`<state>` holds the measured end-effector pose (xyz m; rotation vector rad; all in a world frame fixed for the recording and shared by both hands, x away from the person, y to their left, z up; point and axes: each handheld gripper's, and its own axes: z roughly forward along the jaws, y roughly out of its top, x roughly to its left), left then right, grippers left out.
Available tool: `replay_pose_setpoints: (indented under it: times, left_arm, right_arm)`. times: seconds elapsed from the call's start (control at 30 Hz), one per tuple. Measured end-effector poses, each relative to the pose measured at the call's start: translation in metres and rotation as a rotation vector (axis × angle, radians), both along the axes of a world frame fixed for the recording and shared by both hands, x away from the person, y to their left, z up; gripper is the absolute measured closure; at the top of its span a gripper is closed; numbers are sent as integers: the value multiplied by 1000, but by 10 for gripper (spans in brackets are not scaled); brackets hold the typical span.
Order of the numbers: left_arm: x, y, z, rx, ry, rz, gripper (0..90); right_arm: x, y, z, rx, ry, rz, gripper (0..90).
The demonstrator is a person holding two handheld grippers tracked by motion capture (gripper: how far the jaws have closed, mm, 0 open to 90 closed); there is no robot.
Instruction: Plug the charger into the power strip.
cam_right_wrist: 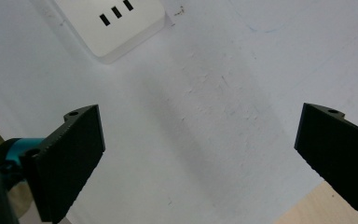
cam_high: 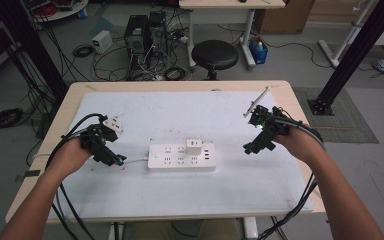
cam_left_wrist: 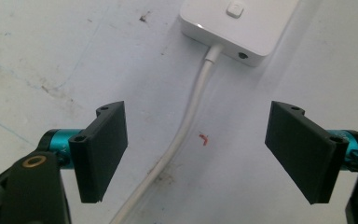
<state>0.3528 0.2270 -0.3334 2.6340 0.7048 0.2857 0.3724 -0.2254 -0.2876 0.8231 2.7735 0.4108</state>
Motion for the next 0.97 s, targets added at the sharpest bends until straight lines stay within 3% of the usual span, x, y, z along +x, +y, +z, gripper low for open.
replay_pose_setpoints:
  times: [0.63,0.97]
  left_arm:
    - [0,4,-1,-20,-19,85,210]
    - [3,14,-20,-113,-51,180,210]
  right_arm:
    - [-8,-18,-22,60,31,-35,9]
    - [-14,-29,-49,110,45,-94,9]
